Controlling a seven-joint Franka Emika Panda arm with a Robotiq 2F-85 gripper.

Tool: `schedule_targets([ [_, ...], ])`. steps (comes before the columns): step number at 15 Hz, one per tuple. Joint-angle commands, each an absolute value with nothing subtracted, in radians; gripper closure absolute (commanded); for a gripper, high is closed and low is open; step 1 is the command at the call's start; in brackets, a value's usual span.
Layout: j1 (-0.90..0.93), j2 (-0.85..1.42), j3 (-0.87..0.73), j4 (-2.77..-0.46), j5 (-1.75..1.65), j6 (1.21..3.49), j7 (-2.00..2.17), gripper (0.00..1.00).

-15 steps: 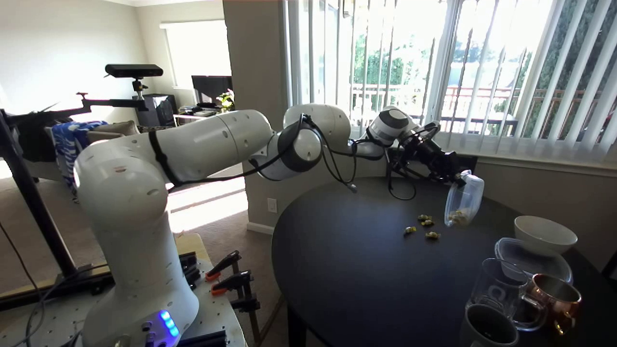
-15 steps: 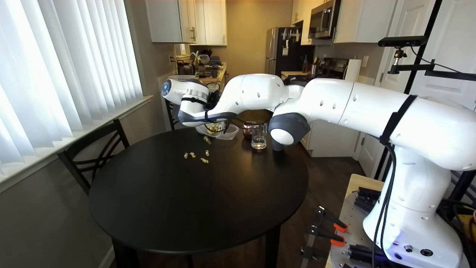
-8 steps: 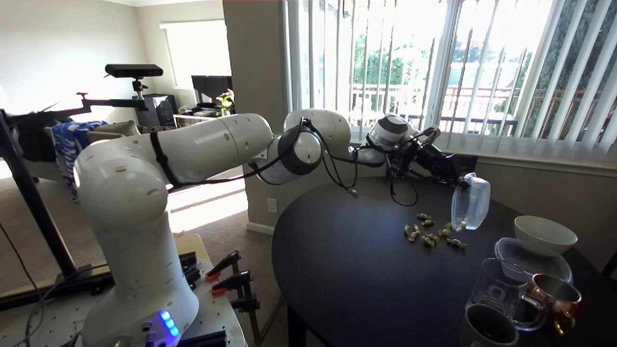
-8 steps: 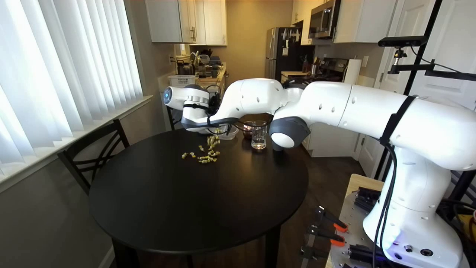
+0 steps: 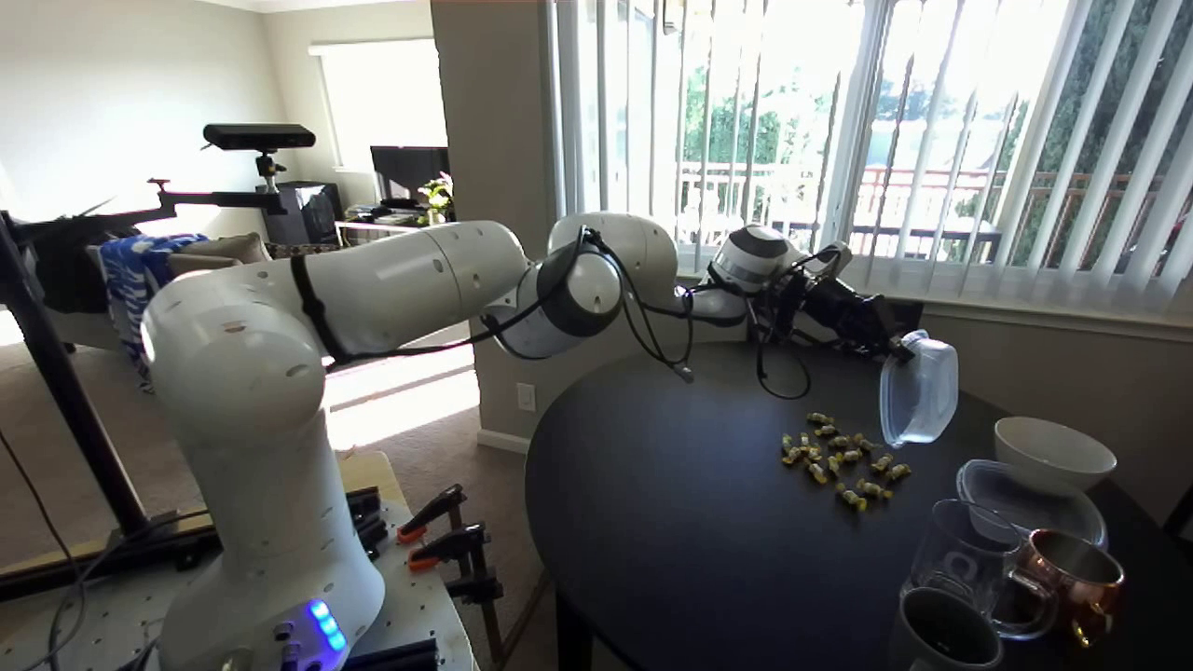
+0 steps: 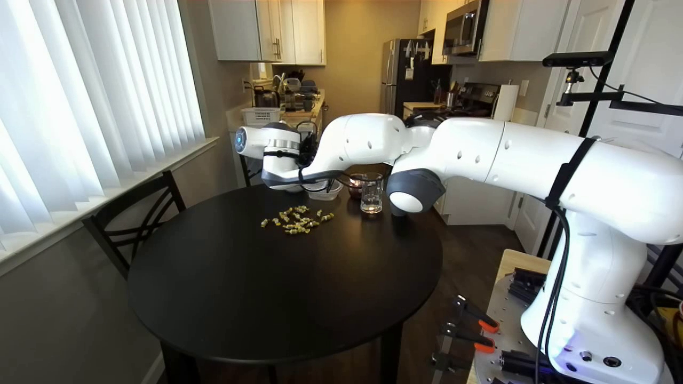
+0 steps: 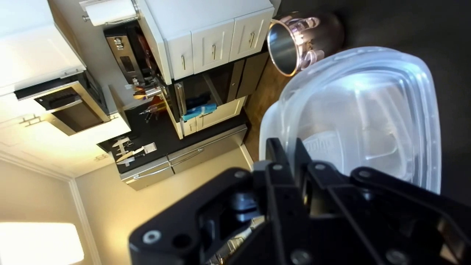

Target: Take the candy out of the bowl

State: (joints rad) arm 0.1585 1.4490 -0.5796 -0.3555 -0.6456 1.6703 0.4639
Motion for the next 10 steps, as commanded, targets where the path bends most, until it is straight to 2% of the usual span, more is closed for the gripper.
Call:
schedule_targets([
  [1, 0.179, 1.442, -0.617, -0.381, -0.670, 1.620, 0.489, 0.98],
  [10, 0.191, 1.407, -0.522, -0.432, -0.572, 1.382, 0.333, 0.98],
])
